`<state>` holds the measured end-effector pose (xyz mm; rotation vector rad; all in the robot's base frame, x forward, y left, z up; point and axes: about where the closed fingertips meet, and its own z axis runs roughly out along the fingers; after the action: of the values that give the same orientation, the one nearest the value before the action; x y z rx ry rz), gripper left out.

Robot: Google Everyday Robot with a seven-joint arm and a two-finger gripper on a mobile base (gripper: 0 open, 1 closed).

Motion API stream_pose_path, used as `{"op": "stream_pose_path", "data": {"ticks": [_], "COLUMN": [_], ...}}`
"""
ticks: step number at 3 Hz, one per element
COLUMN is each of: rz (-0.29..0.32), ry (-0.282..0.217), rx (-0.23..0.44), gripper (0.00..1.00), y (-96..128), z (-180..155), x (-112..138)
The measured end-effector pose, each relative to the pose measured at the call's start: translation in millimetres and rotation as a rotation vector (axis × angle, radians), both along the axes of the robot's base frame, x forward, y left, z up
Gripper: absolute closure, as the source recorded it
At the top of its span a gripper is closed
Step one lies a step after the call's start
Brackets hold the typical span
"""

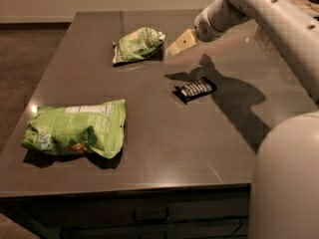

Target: Pick green jalapeno chip bag

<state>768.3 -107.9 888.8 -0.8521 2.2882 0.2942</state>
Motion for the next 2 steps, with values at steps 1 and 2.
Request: {"op": "stream_pose_path", "data": {"ticks": [1, 2], "rz": [0.011, 0.025], "ry": [0.008, 0.015], "rx": [0.04, 0.066], "gripper": [0.0, 0.0], "y": [32, 57], "z": [-6, -8], "x": [24, 40]}}
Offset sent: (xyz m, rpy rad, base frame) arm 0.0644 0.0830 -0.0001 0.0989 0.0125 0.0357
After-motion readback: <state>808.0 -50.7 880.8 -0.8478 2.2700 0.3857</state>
